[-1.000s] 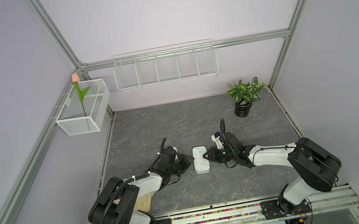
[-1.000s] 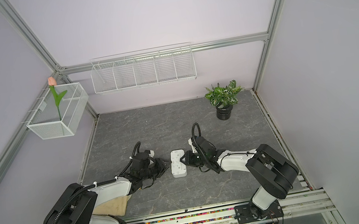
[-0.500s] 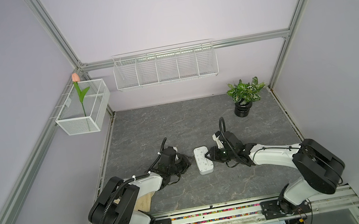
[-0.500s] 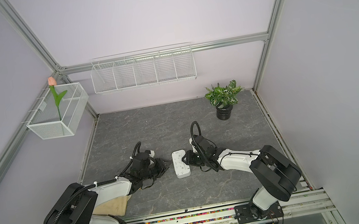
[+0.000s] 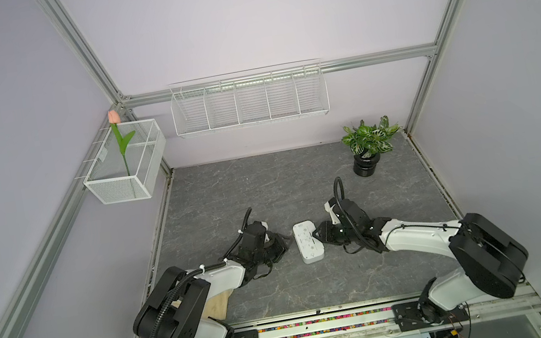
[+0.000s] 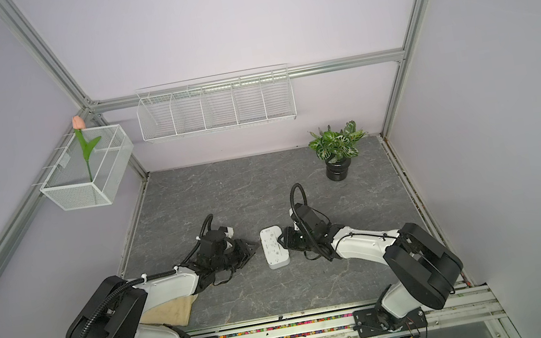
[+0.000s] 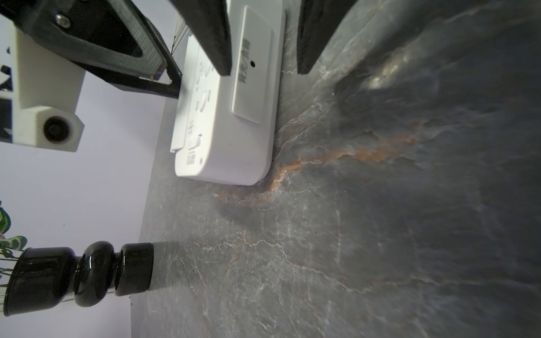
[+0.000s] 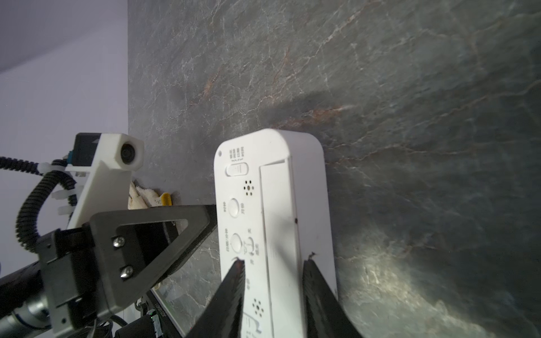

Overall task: Insert the battery into the alarm
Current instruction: Install the cover on the alarm.

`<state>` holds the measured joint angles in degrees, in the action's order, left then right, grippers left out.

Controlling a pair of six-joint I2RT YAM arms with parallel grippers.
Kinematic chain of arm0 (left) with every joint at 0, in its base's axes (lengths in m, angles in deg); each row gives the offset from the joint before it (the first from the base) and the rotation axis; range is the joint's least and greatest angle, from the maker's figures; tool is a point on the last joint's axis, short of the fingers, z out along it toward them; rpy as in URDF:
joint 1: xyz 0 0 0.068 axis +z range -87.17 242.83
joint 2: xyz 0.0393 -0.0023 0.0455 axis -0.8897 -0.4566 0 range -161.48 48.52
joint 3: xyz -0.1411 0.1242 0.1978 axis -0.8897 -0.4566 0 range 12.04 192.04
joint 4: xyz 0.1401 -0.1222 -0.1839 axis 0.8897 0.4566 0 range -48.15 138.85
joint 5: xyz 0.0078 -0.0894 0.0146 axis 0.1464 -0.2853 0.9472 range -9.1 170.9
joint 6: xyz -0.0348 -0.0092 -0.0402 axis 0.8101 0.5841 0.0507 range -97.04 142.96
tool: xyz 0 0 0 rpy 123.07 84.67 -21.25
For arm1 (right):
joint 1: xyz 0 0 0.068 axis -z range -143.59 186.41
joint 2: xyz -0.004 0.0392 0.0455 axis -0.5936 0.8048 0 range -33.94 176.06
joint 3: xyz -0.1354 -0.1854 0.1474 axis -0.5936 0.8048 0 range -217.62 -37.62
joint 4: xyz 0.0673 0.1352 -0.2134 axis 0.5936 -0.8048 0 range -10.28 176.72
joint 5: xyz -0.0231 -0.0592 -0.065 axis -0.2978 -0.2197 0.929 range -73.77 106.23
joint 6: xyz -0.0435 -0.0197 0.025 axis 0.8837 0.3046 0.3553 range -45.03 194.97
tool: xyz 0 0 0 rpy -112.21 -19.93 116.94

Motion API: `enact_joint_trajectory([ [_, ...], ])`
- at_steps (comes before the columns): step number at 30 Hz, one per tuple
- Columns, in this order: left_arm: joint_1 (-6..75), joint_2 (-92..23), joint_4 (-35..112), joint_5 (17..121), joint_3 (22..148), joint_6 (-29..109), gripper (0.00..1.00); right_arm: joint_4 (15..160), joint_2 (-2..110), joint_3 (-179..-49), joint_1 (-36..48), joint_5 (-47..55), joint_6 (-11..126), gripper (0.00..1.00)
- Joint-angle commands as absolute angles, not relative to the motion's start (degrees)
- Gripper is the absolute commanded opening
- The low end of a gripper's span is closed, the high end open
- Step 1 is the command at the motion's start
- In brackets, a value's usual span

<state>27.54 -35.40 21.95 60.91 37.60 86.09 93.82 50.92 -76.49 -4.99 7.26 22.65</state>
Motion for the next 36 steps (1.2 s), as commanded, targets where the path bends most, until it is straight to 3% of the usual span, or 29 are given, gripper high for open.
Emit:
enact_joint_trajectory([
  [1, 27.3, -36.0, 20.7, 60.7, 39.0, 85.8, 0.4, 94.5, 49.3, -75.7, -5.4, 8.6, 22.3, 0.37],
  [10, 27.3, -35.9, 20.2, 60.5, 39.0, 85.7, 0.4, 86.9, 49.0, -77.3, -5.3, 11.7, 24.9, 0.36],
  [21, 25.7, -37.8, 18.4, 60.4, 42.1, 85.5, 0.53, 81.6, 51.0, -83.1, -5.0, 12.2, 28.9, 0.37],
  [36, 24.9, -42.2, 16.2, 59.9, 43.2, 86.0, 0.54, 79.4, 57.1, -87.0, -4.4, 12.9, 31.0, 0.36],
])
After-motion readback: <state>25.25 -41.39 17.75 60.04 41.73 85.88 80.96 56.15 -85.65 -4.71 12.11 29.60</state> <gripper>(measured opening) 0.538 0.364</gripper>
